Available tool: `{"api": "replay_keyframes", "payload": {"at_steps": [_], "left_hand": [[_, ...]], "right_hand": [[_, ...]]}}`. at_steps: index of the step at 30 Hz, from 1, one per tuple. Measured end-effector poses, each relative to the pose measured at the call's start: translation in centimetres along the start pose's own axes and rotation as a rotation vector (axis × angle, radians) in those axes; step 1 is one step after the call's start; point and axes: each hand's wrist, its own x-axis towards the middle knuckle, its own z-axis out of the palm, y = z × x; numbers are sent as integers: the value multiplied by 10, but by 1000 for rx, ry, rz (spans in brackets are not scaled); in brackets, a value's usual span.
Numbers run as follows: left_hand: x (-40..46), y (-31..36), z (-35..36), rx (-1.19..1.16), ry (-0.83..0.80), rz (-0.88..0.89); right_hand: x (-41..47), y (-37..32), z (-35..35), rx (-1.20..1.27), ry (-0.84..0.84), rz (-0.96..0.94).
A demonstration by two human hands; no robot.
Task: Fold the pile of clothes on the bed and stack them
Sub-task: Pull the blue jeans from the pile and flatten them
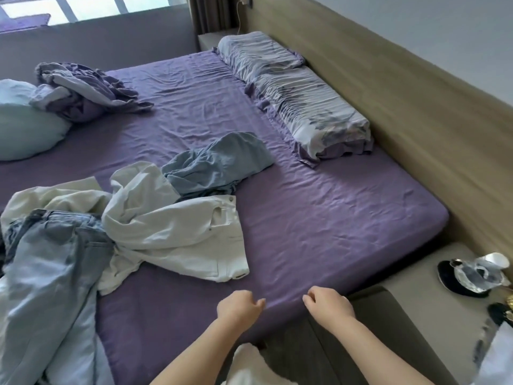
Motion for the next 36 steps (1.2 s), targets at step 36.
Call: {"api": "replay_keyframes", "payload": {"at_steps": [36], "left_hand": [[136,80,-111,-306,61,-408]], "right_hand": [[258,-44,-133,-316,-211,-360]]}}
